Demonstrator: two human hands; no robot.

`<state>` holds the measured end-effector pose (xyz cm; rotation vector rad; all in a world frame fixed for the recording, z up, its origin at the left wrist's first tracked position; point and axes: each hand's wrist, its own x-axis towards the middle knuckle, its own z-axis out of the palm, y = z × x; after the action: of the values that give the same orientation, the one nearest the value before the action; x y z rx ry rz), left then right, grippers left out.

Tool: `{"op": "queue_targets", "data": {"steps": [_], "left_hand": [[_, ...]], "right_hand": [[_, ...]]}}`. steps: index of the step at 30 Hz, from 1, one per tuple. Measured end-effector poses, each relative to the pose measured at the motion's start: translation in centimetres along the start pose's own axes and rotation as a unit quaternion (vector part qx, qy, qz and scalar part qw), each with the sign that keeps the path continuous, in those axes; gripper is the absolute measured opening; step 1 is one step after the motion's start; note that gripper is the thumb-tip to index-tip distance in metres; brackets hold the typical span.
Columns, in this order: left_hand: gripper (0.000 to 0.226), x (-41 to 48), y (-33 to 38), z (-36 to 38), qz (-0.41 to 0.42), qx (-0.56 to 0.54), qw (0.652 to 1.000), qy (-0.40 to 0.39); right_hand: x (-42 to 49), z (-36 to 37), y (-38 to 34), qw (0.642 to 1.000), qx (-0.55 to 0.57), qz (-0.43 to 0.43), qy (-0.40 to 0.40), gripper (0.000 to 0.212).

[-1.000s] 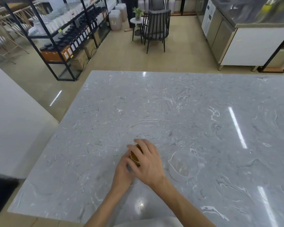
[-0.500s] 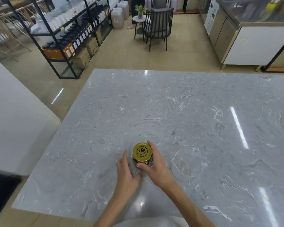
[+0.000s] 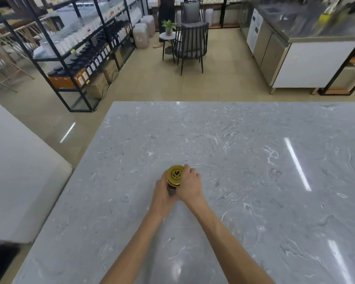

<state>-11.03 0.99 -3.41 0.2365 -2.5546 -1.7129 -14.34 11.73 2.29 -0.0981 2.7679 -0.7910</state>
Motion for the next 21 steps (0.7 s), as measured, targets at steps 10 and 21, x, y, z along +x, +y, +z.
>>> {"op": "queue_targets", "data": {"steps": [10,21], "left_hand": [[0.081,9.3,1.9,0.2,-0.071,0.040,0.996,-0.026],[0.084,6.1,3.7,0.6,-0.178,0.019,0.984,0.023]], "right_hand": [[10.1,-4.7,1.8,0.992,0.069,-0.037,-0.103,0.064],[5.8,-8.5,5.9,0.975,0.192,-0.052,-0.101,0.082]]}}
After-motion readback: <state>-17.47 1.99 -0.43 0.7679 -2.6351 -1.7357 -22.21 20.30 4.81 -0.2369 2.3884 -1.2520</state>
